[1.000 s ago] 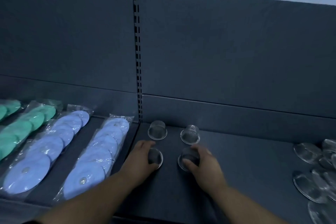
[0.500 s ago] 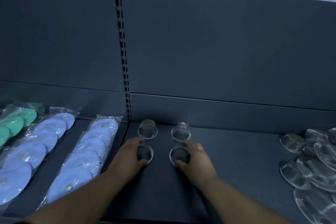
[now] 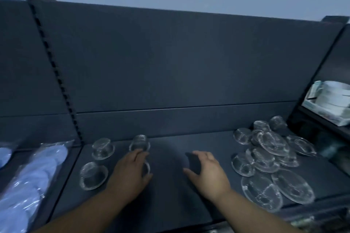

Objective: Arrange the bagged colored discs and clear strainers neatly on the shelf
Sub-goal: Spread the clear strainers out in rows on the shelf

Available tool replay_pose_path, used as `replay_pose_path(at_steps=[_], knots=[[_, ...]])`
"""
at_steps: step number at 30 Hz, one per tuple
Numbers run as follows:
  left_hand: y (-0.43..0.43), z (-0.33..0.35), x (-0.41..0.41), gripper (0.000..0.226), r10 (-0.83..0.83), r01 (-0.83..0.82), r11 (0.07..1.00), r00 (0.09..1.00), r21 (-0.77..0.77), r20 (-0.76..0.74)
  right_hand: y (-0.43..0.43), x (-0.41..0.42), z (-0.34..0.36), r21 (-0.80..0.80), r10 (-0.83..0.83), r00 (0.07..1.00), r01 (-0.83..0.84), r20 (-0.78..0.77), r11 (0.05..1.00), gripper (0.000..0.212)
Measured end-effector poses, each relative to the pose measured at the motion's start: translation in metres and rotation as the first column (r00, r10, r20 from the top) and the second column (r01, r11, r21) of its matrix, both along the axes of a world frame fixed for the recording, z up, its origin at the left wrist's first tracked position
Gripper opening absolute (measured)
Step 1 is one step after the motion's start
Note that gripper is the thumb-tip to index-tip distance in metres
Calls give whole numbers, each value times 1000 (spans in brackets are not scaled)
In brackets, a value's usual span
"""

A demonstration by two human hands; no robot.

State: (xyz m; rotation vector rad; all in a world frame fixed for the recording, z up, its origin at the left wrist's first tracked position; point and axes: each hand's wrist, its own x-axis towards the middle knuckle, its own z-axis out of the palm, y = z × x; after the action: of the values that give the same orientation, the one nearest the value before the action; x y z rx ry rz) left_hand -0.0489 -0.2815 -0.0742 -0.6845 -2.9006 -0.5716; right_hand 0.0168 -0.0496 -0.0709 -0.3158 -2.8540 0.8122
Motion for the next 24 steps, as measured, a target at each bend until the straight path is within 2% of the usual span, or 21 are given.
replay_pose_path(at_steps=[5,9,17,24], knots=[[93,5,4,67,-107,110,990,994,-89,37,90,30,16,179,-106,994,104,-4,978,57],[172,5,11,69,-160,165,982,986,-96,54,166,48,24,232,-178,984,175,-6,957,55],[308,10,12,68,-172,175,984,978,-17,120,288,43,29,185,-224,974,222,-6,957,54],[366,22,-14,62,-105,102,994,982,23,157,338,-4,30,97,-164,986,161,27,982,56]])
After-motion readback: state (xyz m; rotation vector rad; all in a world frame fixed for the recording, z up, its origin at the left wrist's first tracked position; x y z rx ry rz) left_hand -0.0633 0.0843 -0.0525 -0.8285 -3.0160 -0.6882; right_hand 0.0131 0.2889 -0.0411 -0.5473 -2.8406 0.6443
